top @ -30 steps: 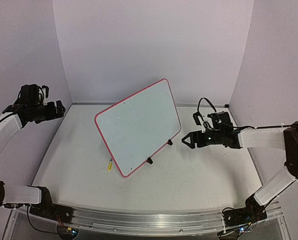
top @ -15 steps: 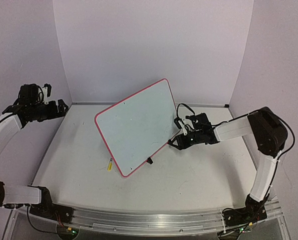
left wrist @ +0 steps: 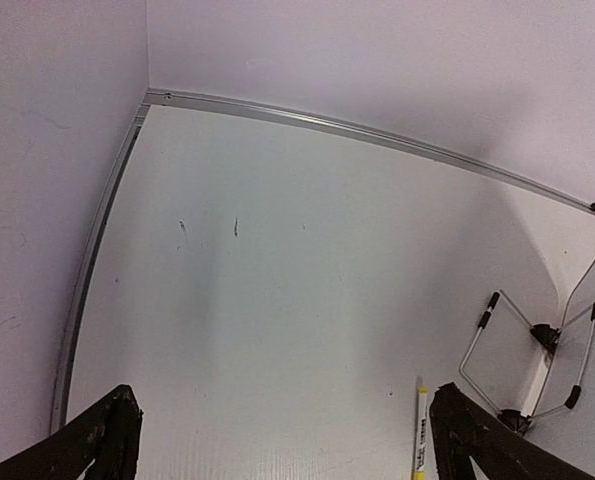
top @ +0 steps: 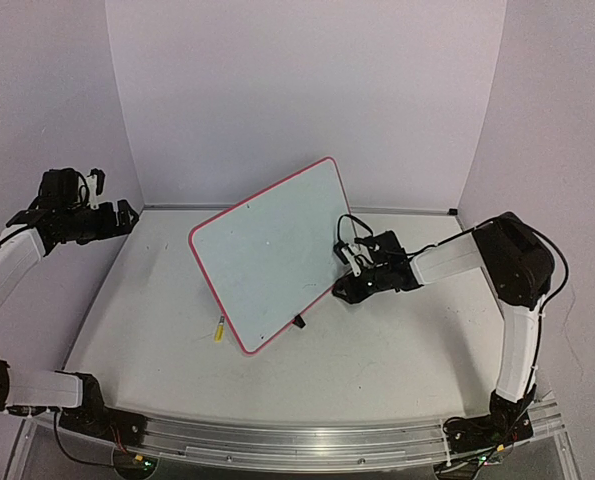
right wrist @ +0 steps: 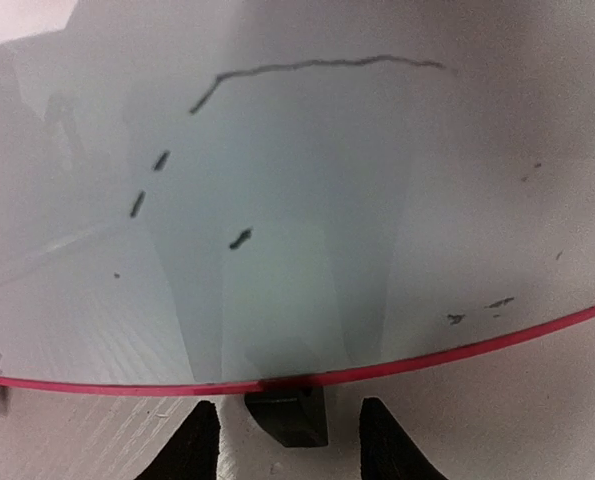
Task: Write a sentence on the whiteboard
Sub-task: Move the whiteboard to the center of the board.
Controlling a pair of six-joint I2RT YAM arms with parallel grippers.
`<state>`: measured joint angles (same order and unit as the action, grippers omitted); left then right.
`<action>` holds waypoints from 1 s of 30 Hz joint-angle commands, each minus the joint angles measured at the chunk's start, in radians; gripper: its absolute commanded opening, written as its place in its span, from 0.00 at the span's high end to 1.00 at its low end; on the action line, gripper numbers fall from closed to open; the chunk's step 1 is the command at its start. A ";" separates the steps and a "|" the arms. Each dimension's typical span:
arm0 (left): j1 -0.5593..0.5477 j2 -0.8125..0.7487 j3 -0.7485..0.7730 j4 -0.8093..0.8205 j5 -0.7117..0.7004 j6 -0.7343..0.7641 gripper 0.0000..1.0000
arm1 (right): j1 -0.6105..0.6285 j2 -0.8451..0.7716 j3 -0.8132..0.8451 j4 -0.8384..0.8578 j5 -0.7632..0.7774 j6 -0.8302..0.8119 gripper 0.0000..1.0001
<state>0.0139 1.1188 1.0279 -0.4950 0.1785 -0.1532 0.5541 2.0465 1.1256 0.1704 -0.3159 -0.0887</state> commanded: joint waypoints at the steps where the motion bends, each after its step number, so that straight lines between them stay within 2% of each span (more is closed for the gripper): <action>1: 0.000 0.008 0.020 0.035 0.023 0.012 0.01 | 0.023 0.030 0.035 0.026 0.060 -0.025 0.59; 10: 0.000 0.016 0.020 0.032 0.030 0.011 0.01 | 0.048 0.010 -0.031 0.128 0.164 0.000 0.79; 16: 0.000 0.017 0.022 0.031 0.033 0.009 0.01 | 0.069 -0.049 -0.114 0.200 0.297 0.047 0.91; 22: 0.000 0.016 0.020 0.032 0.037 0.007 0.01 | 0.089 -0.098 -0.173 0.212 0.427 0.120 1.00; 30: 0.000 0.015 0.020 0.031 0.042 0.004 0.01 | 0.132 -0.120 -0.212 0.172 0.661 0.300 1.00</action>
<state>0.0139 1.1347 1.0279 -0.4950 0.2081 -0.1535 0.6768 1.9761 0.9327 0.3579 0.1386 0.0433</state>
